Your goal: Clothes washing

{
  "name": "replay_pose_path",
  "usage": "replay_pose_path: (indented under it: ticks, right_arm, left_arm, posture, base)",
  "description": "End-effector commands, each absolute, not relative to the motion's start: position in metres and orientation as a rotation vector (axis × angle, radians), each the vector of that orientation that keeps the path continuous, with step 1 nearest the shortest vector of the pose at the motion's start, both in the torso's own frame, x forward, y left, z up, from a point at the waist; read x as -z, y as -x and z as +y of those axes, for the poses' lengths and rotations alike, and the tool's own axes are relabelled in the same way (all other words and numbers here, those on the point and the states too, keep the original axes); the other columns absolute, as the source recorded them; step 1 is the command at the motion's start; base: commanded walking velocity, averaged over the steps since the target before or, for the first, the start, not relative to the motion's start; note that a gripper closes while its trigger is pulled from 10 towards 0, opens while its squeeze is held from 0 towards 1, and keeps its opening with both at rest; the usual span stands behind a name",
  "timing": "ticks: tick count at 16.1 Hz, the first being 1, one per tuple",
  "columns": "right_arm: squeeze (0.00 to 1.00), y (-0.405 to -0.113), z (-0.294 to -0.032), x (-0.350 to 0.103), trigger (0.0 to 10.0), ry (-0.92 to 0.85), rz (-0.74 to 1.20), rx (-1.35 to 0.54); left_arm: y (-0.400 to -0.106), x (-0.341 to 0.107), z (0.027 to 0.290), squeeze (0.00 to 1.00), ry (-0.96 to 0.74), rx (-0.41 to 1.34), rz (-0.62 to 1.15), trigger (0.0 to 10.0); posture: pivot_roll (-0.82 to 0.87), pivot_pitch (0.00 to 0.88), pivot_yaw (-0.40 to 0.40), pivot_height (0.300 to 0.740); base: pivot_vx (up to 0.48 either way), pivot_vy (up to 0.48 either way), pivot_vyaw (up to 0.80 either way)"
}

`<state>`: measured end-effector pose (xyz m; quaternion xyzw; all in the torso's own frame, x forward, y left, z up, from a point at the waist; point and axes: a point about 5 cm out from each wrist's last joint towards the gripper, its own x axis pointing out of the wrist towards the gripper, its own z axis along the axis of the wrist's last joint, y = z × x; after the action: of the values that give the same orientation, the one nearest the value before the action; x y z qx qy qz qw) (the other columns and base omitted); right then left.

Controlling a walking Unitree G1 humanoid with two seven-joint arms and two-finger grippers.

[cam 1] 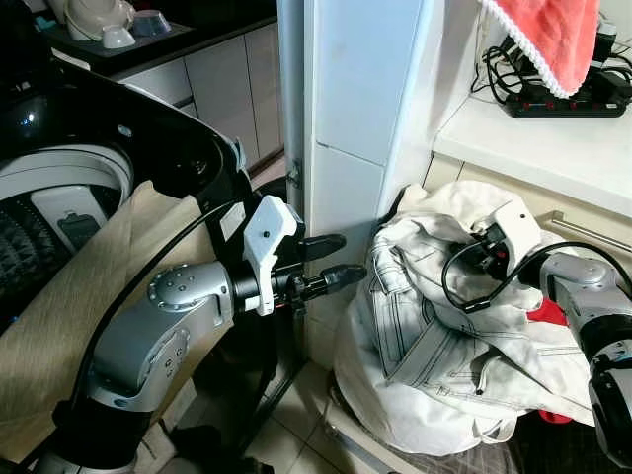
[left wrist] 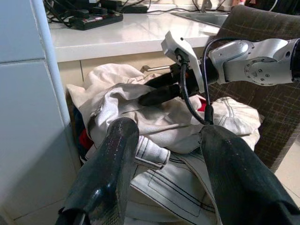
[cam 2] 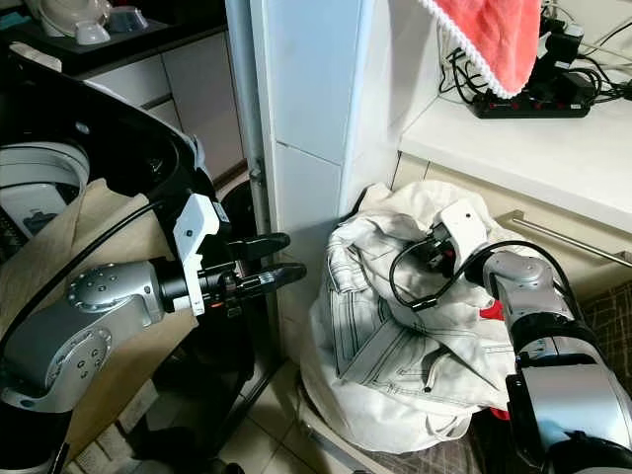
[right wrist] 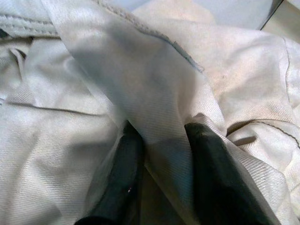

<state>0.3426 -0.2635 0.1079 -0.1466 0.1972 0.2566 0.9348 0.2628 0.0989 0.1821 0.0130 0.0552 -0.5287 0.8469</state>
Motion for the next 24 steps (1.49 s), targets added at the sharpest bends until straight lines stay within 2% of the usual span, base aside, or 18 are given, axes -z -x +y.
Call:
replay_pose_path:
  ticks: [1, 3, 5, 7, 9, 12, 13, 15, 18, 21, 24]
  right_arm:
    - [0.00, -0.345, -0.262, -0.112, 0.0, 0.279, 0.382, -0.530]
    - [0.00, -0.350, -0.265, -0.133, 0.0, 0.101, 0.246, -0.546]
    - [0.00, -0.351, -0.265, -0.144, 0.0, 0.033, 0.181, -0.583]
    - [0.00, -0.349, -0.253, -0.184, 0.0, -0.115, -0.007, -0.757]
    - [0.00, -0.330, -0.236, -0.219, 0.0, -0.181, -0.132, -0.928]
    - [0.00, -0.302, -0.220, -0.254, 0.0, -0.243, -0.205, -1.085]
    - [0.00, -0.286, -0.208, -0.264, 0.0, -0.234, -0.216, -1.147]
    - [0.00, -0.272, -0.199, -0.268, 0.0, -0.238, -0.213, -1.161]
    - [0.00, -0.264, -0.194, -0.273, 0.0, -0.237, -0.211, -1.152]
    - [0.00, -0.264, -0.193, -0.278, 0.0, -0.230, -0.220, -1.125]
    - [0.00, -0.265, -0.196, -0.278, 0.0, -0.221, -0.210, -1.106]
  left_arm:
    - [-0.265, -0.188, 0.101, 0.00, -0.034, 1.103, 0.094, 10.0]
    - [-0.269, -0.195, 0.102, 0.00, -0.010, 1.052, 0.034, 10.0]
    - [-0.272, -0.201, 0.102, 0.00, 0.008, 1.021, -0.007, 10.0]
    - [-0.280, -0.221, 0.101, 0.00, 0.058, 0.970, -0.120, 10.0]
    - [-0.282, -0.242, 0.094, 0.00, 0.099, 0.976, -0.212, 10.0]
    - [-0.282, -0.262, 0.079, 0.00, 0.131, 1.014, -0.299, 10.0]
    - [-0.281, -0.268, 0.066, 0.00, 0.154, 1.059, -0.315, 10.0]
    - [-0.279, -0.256, 0.052, 0.00, 0.133, 1.104, -0.259, 10.0]
    - [-0.277, -0.235, 0.044, 0.00, 0.110, 1.125, -0.162, 10.0]
    - [-0.273, -0.220, 0.044, 0.00, 0.077, 1.126, -0.065, 10.0]
    - [-0.273, -0.221, 0.050, 0.00, 0.106, 1.125, -0.059, 10.0]
  posture:
    - [-0.05, 0.000, 0.018, 0.740]
    - [-0.05, 0.000, 0.010, 0.740]
    - [-0.05, 0.000, 0.010, 0.740]
    - [-0.06, 0.000, 0.006, 0.740]
    - [-0.06, 0.000, 0.005, 0.740]
    - [-0.07, 0.000, 0.014, 0.740]
    - [-0.07, 0.000, 0.017, 0.740]
    - [-0.08, 0.000, 0.024, 0.740]
    - [-0.08, 0.000, 0.026, 0.740]
    - [-0.08, 0.000, 0.024, 0.740]
    - [-0.07, 0.000, 0.016, 0.740]
  base:
    - [0.000, 0.000, 0.00]
    - [0.000, 0.000, 0.00]
    - [0.000, 0.000, 0.00]
    - [0.000, 0.000, 0.00]
    - [0.000, 0.000, 0.00]
    - [0.000, 0.000, 0.00]
    - [0.000, 0.000, 0.00]
    - [0.000, 0.000, 0.00]
    - [0.000, 0.000, 0.00]
    - [0.000, 0.000, 0.00]
    - [0.000, 0.000, 0.00]
